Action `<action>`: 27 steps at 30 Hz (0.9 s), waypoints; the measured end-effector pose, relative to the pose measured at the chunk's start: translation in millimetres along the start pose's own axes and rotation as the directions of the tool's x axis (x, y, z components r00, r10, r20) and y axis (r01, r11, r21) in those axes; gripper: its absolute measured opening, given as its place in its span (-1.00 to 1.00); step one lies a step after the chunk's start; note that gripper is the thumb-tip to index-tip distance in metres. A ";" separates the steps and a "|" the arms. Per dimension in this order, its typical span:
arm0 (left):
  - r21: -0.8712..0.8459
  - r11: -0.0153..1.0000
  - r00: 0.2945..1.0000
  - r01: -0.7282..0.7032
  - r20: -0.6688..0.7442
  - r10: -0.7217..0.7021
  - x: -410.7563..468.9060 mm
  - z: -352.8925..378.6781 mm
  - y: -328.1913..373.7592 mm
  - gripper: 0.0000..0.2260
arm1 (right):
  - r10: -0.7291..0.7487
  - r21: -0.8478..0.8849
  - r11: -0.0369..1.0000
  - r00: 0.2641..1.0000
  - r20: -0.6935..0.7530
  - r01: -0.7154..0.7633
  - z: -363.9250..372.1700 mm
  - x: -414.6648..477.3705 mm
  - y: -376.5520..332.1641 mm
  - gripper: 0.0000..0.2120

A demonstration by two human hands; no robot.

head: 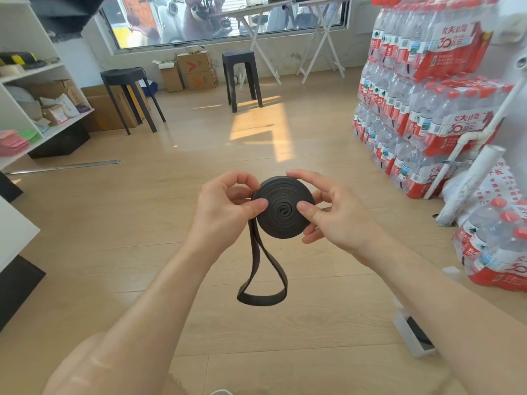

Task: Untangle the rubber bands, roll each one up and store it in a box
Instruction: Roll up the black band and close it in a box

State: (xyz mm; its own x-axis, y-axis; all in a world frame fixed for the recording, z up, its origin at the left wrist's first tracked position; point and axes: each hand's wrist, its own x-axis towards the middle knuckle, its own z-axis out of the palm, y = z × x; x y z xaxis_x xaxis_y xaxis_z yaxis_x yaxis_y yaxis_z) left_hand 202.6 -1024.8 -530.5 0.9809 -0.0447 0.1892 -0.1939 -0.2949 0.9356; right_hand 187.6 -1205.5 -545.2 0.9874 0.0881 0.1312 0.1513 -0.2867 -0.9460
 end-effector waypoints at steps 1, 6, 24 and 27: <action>-0.017 1.000 1.000 0.009 0.029 -0.009 0.1 -1.1 0.7 -0.80 | 0.017 0.020 1.000 1.000 -0.003 -0.016 0.8 -0.1 0.2 -0.52; 0.105 0.993 0.997 -0.056 0.056 0.050 0.6 -5.9 0.1 -0.75 | 0.113 0.101 0.987 0.988 0.105 -0.124 1.7 -3.8 -1.6 -0.42; 0.314 0.945 0.991 -0.097 0.115 0.064 3.3 -3.3 -2.7 -0.80 | -0.091 -0.378 0.920 0.994 0.061 0.107 -9.0 2.1 -0.5 -0.76; 0.318 0.946 0.984 -0.071 0.178 0.014 5.1 -7.6 -4.1 -0.79 | -0.091 -0.325 0.940 0.995 0.047 0.102 -10.9 2.4 -1.9 -0.75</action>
State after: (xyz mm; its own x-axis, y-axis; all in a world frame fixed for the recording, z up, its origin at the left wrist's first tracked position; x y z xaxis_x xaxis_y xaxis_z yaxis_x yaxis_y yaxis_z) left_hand 208.2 -1016.6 -531.1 0.9650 -0.2181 0.1457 -0.2481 -0.5789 0.7767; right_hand 190.2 -1215.1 -539.8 0.9663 0.1588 0.2028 0.2574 -0.5706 -0.7799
